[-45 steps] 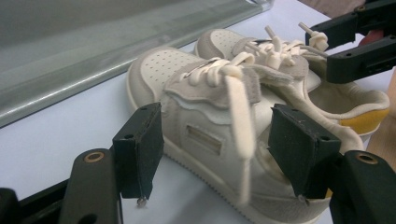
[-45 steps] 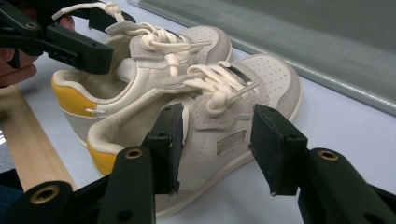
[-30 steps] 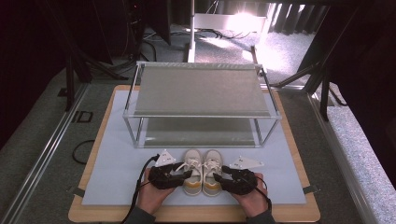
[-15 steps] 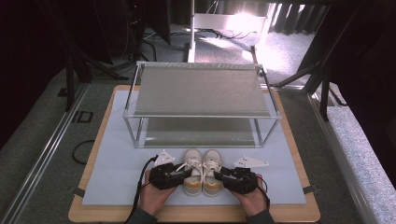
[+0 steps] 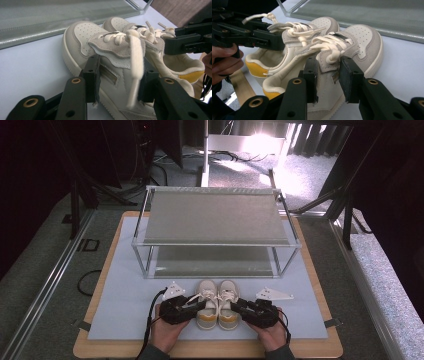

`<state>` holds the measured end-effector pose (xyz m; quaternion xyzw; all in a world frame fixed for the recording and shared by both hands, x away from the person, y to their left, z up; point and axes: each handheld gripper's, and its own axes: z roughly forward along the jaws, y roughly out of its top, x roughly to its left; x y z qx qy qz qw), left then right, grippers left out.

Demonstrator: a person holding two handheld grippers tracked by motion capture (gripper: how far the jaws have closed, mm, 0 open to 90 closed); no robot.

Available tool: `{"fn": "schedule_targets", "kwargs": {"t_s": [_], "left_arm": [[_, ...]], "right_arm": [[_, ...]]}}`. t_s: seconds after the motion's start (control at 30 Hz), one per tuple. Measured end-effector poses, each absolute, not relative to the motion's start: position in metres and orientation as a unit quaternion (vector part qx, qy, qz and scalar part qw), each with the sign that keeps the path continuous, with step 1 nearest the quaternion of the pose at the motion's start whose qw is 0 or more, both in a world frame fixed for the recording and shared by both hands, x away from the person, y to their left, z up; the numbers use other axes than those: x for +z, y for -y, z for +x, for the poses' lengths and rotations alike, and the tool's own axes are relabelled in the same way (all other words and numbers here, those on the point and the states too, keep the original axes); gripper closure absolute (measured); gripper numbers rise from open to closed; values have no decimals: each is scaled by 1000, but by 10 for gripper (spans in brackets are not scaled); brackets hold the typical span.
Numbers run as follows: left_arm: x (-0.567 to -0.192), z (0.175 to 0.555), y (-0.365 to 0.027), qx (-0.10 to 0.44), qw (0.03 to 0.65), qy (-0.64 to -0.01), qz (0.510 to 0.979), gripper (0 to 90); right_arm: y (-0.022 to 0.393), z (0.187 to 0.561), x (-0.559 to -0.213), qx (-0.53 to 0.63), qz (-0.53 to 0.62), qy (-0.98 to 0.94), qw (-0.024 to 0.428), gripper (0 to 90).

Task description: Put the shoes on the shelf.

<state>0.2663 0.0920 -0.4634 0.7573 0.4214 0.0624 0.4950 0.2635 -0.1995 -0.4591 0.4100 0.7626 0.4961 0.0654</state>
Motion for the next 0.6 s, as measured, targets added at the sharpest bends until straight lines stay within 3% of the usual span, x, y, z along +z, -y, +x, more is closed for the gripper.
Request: {"fn": "schedule_targets", "kwargs": {"t_s": [0.6], "left_arm": [[-452,271,-90,70,504,-419,752,596]], "right_arm": [[203,268,-448,512,410,-751,71,688]]}}
